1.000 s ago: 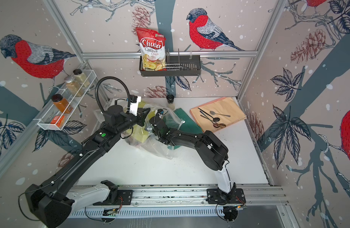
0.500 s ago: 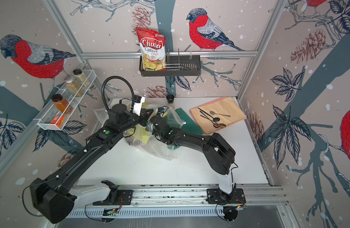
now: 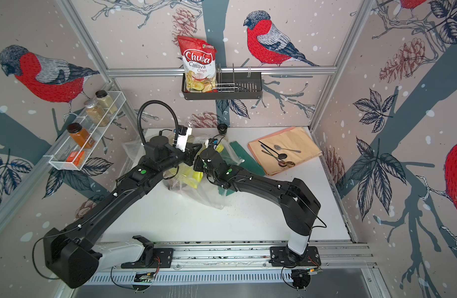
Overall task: Take the trousers out of the vacuum bag
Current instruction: Take out the trousers from the vacuum bag.
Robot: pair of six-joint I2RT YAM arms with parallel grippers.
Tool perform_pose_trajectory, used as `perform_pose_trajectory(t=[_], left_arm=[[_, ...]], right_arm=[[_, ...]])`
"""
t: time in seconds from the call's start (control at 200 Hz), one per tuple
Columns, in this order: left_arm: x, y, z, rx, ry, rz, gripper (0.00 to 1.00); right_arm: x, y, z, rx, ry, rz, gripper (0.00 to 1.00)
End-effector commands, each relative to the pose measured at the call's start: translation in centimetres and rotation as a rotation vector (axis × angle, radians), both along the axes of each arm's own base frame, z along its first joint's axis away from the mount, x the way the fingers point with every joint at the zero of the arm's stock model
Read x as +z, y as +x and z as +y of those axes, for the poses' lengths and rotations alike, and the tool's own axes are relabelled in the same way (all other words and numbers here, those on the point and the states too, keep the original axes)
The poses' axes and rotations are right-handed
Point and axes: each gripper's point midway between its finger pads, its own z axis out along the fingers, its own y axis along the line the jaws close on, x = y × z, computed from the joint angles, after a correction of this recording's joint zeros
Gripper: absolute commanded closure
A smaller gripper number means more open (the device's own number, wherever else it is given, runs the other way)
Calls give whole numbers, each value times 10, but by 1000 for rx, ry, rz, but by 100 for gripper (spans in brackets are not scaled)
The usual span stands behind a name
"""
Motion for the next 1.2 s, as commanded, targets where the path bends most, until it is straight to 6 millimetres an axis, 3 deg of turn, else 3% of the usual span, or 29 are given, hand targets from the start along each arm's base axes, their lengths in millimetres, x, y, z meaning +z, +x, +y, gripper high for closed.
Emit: perform_pose_trajectory(t=[0.0, 0.395, 0.775, 1.191], left_arm=[[6, 3, -5, -15, -28, -23, 100], [-3, 9, -8, -15, -24, -7, 100], [-8, 13, -11, -19, -12, 5, 100], [-28, 27, -12, 9, 15, 32, 100]], right_arm=[[38, 4, -4, -16, 64, -89, 100], [81, -14, -34, -7, 56, -143, 100], [98, -26, -62, -20, 62, -159, 100], [156, -47, -90, -12, 103, -218, 100]])
